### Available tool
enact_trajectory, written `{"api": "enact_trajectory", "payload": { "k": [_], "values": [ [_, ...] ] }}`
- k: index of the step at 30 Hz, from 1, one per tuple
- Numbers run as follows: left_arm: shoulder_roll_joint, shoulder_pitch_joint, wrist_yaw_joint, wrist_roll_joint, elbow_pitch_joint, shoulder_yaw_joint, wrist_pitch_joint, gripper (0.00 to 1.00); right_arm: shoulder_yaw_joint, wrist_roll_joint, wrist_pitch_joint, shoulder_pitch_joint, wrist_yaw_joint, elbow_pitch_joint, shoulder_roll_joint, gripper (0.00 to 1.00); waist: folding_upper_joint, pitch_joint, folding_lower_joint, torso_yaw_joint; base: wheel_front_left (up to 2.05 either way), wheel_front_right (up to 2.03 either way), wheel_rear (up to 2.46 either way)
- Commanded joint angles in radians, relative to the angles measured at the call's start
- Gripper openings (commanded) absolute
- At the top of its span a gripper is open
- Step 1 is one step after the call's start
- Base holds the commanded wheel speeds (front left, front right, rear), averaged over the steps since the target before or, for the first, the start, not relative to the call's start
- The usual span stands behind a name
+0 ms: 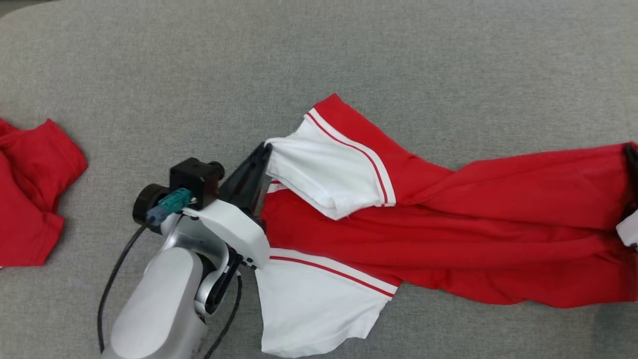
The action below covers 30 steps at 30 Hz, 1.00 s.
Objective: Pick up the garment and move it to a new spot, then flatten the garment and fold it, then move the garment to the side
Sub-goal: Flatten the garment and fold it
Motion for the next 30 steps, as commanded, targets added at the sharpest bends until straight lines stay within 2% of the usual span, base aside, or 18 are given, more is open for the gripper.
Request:
{"api": "enact_trajectory", "payload": {
  "k": [1,8,16,24,30],
  "values": [
    [0.008,0.000,0.007,-0.003,-0.010,0.009,-0.008,0.00,-0.006,0.000,-0.019,0.007,-0.001,-0.019,-0.009,0.00,0.0000,-0.011,0.0000,-0.009,0.00,0.00,0.00],
    [0.039,0.001,0.060,-0.006,-0.138,0.076,-0.064,0.00,-0.059,-0.031,-0.136,0.055,-0.001,-0.228,-0.003,0.00,0.0000,-0.069,0.0000,-0.051,0.00,0.00,0.00],
    [0.060,-0.065,0.094,-0.004,-0.325,0.130,-0.088,0.00,-0.111,-0.110,-0.192,0.039,-0.001,-0.503,0.006,0.00,0.0000,-0.147,0.0000,-0.072,0.00,0.00,0.00],
    [0.082,-0.189,0.114,0.023,-0.461,0.153,-0.062,0.00,-0.160,-0.165,-0.150,-0.017,-0.001,-0.729,0.032,0.00,0.0000,-0.215,0.0000,-0.074,0.00,0.00,0.00],
    [0.079,-0.237,0.113,0.012,-0.477,0.149,-0.040,0.00,-0.189,-0.162,-0.100,-0.039,-0.001,-0.767,0.063,0.00,0.0000,-0.215,0.0000,-0.072,0.00,0.00,0.00]
  ]
}}
